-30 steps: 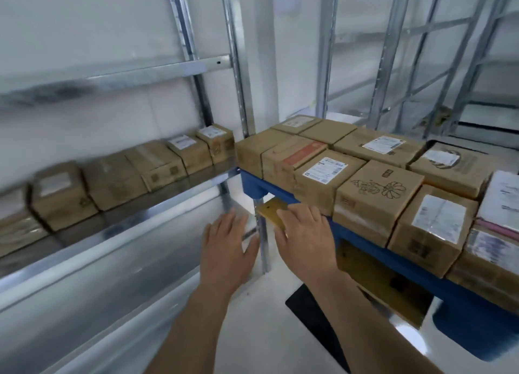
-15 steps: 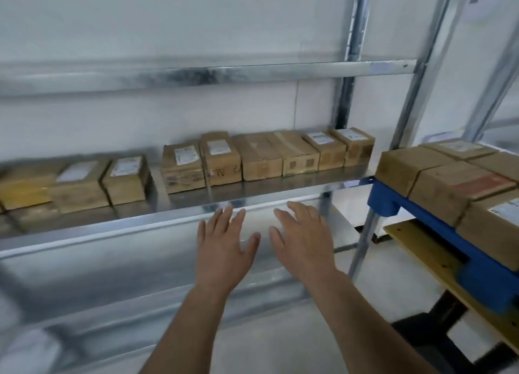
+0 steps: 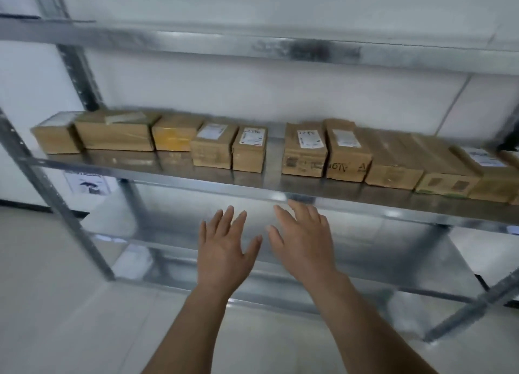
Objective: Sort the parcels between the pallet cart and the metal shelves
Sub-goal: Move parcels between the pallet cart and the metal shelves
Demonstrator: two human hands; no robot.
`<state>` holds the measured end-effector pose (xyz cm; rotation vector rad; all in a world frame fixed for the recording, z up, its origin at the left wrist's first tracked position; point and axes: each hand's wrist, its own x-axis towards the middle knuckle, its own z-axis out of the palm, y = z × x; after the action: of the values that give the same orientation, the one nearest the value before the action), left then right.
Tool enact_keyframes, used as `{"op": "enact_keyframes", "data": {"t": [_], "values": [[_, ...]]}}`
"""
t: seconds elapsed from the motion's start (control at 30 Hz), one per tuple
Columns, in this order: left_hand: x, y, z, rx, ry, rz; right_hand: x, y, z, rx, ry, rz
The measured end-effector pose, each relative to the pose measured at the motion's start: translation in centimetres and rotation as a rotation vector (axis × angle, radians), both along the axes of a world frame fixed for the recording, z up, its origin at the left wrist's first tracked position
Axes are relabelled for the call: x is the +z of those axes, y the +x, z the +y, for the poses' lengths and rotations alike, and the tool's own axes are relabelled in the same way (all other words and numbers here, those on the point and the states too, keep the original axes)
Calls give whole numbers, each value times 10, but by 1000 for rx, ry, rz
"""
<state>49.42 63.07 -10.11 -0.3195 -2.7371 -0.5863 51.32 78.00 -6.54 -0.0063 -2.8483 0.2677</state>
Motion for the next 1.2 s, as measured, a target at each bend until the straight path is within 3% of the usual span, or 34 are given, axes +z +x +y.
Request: {"op": "enact_keyframes", "data": {"t": [0.37,0.57,0.77,1.2], "values": [[-7,-98,-122,285,-43,-99,-15,-139,-120,279,-51,-33],[12,-157,-199,429,-52,-53,4,-218,-199,430,-123,-27],[16,-182,-283,569,-74,-89,5,-261,-296,552,-98,-72],[3,-232,-462,549,-35,-162,-1,-312,-466,500,-55,-97]]}}
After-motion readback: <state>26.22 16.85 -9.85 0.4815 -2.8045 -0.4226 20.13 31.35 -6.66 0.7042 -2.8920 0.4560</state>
